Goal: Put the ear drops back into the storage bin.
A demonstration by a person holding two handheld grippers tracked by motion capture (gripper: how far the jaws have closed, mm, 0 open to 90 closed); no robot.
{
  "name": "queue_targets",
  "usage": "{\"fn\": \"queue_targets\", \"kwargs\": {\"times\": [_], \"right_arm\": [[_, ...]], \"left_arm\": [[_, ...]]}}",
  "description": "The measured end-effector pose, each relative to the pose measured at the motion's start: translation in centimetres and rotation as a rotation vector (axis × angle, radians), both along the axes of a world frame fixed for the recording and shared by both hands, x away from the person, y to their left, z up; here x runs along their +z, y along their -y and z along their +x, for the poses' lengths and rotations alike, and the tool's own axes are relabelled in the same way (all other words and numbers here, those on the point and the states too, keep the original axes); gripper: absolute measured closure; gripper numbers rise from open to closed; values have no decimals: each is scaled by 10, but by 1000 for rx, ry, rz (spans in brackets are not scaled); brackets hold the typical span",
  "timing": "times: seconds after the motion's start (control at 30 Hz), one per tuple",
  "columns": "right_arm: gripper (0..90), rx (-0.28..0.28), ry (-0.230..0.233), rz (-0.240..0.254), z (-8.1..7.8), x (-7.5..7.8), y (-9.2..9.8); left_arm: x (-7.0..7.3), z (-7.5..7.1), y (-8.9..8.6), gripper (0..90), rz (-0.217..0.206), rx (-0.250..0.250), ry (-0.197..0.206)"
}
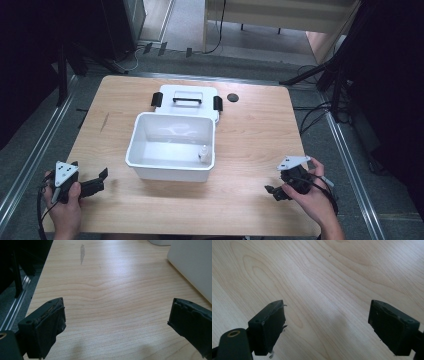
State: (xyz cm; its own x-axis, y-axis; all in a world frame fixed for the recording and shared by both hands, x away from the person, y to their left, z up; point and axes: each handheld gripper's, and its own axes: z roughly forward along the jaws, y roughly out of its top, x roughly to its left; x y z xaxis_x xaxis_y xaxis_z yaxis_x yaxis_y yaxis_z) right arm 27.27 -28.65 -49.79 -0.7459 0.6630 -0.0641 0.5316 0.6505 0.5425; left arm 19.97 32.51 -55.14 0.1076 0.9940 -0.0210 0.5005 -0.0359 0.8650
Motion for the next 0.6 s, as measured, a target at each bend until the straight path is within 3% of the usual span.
{"fn": "queue_targets", "kwargs": {"times": [0.07,0.1,0.17,0.2,0.23,0.3,0.37,0.47,0.53,0.6], "right_arm": [[150,-24,47,92,-8,-9,10],[150,-24,47,92,-8,-9,10],[159,-53,85,145,-15,-15,18],[159,-84,117,194,-20,-21,25],[159,-84,117,194,-20,-21,25],[162,-118,164,241,-25,-27,34],[163,-172,209,314,-30,-32,45],[161,-246,235,454,-36,-44,60],[159,-265,237,450,-37,-48,61],[163,-307,277,454,-39,-47,62]], "left_arm": [[0,0,0,14,-1,2,0],[0,0,0,14,1,1,0],[0,0,1,14,5,3,1],[0,0,1,14,7,2,1],[0,0,1,14,8,3,1],[0,0,1,14,10,2,0],[0,0,1,13,12,1,-2],[0,1,2,14,19,2,-5],[0,1,2,14,23,1,-8],[0,1,2,14,25,1,-5]]}}
